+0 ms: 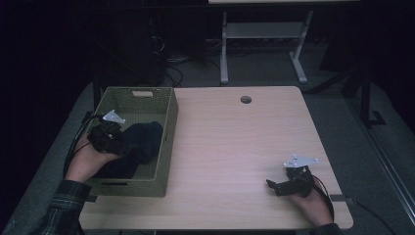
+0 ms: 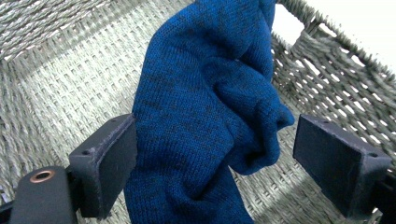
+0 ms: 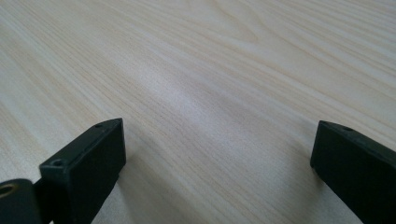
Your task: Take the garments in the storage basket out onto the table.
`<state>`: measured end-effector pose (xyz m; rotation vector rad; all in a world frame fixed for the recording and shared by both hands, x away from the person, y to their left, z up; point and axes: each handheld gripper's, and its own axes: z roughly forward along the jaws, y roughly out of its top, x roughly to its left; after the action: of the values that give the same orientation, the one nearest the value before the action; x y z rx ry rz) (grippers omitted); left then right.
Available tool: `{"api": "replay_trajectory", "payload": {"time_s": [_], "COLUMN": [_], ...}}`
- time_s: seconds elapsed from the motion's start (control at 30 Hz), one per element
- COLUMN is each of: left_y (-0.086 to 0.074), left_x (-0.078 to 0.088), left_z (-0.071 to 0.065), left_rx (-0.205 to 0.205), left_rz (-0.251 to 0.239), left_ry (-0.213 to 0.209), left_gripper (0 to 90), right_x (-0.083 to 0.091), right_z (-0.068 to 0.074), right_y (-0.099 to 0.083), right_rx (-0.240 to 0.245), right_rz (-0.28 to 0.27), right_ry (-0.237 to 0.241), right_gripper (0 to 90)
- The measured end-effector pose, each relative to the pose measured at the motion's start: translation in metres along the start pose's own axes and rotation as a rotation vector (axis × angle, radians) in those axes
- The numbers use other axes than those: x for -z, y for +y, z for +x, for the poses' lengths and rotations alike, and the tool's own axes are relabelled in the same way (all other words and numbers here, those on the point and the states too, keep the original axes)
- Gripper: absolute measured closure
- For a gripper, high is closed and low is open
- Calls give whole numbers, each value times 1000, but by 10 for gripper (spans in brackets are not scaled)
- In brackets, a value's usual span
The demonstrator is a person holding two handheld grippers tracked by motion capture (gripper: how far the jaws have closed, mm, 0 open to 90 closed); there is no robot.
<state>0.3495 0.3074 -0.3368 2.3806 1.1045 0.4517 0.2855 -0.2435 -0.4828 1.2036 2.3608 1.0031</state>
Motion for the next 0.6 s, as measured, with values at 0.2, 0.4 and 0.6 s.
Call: {"api": "replay_trajectory", "payload": {"time_s": [0.2, 0.4, 0.6], "left_y": [-1, 2, 5], "left_x": [-11, -25, -35], "left_z": [-1, 1, 2], "left_rx": [-8, -5, -10], "left_rz": [33, 64, 89], "left_ry": [-14, -29, -44], "left_gripper": [135, 135, 133], "right_x": [0, 0, 0], "right_z": [0, 0, 0], "right_y": [0, 0, 0], "right_rx": [1, 0, 1], "right_rz": [0, 0, -1], "right_ry": [0, 0, 0], "right_gripper": [29, 29, 29]}}
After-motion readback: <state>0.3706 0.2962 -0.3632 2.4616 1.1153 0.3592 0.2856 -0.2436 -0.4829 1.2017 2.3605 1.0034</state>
